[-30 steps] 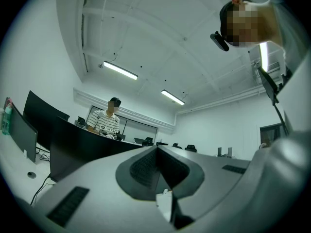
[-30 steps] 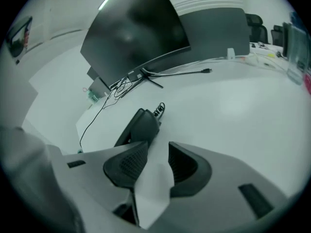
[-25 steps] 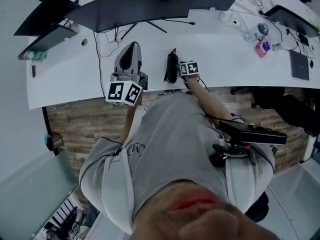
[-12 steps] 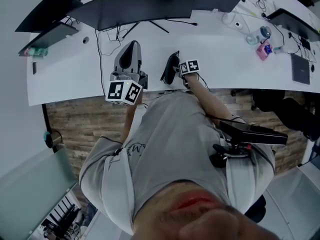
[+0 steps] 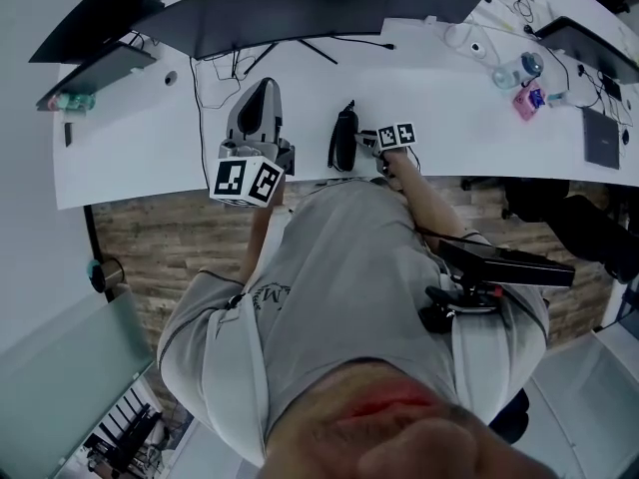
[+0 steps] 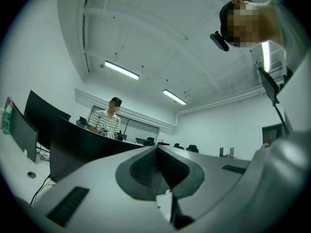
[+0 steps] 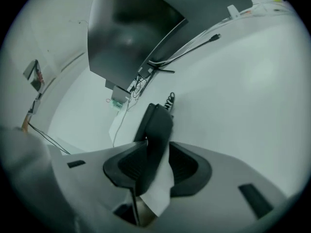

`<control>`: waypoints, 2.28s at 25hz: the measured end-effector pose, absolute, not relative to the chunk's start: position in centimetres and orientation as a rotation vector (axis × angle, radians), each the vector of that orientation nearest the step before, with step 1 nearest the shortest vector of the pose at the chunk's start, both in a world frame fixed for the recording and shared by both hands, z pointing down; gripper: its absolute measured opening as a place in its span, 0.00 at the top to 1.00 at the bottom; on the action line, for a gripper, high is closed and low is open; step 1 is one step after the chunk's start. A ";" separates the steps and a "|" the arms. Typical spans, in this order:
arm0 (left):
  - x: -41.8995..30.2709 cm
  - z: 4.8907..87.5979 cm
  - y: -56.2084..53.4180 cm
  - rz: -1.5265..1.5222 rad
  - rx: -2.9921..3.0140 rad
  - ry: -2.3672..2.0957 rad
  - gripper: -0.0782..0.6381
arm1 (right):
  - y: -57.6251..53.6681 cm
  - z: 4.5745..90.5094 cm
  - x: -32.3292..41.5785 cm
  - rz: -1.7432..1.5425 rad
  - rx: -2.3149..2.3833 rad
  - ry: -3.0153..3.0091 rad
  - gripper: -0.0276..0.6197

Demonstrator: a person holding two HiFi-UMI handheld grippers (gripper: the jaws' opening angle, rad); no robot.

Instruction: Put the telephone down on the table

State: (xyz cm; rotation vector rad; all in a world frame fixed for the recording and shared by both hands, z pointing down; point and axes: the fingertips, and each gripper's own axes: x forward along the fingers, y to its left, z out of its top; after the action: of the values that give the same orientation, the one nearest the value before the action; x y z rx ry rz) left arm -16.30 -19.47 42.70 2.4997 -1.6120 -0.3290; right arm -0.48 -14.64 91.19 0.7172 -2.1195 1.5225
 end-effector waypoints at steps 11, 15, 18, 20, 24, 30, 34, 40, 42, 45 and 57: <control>-14.9 43.5 -20.3 -0.304 2.512 -1.573 0.88 | -15.7 91.8 -0.1 1.486 0.771 -2.138 0.82; -14.7 43.2 -20.4 -0.315 2.516 -1.577 0.88 | -17.8 91.1 1.3 1.232 0.786 -2.107 0.82; -15.1 43.0 -20.4 -0.323 2.513 -1.590 0.88 | -20.6 88.0 2.6 1.102 0.853 -2.136 0.82; -15.4 42.9 -20.4 -0.324 2.512 -1.597 0.88 | -23.3 84.1 3.9 1.009 0.966 -2.196 0.82; -15.9 42.5 -20.6 -0.333 2.516 -1.606 0.88 | -28.8 72.9 6.5 0.715 1.251 -2.370 0.82; -16.1 41.9 -21.4 -0.355 2.539 -1.595 0.88 | -31.2 56.6 7.5 0.312 1.469 -2.584 0.85; -15.4 40.9 -22.5 -0.369 2.577 -1.573 0.88 | -30.4 48.7 6.8 0.135 1.482 -2.689 0.87; -13.8 38.9 -23.8 -0.397 2.665 -1.550 0.88 | -28.3 41.2 5.8 -0.021 1.458 -2.804 0.89; -13.4 38.4 -23.9 -0.405 2.687 -1.546 0.88 | -27.7 39.4 5.3 -0.065 1.439 -2.832 0.89; -12.9 37.6 -23.9 -0.417 2.707 -1.544 0.88 | -27.1 37.4 4.8 -0.124 1.424 -2.859 0.89; -12.4 37.0 -24.0 -0.403 2.751 -1.523 0.88 | -26.7 36.4 5.1 -0.160 1.453 -2.845 0.93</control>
State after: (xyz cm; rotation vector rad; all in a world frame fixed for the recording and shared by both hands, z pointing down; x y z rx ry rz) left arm -12.40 -23.97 37.00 2.7510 -1.5232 -0.4028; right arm 5.13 -26.67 36.43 1.4530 -2.8448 -0.1597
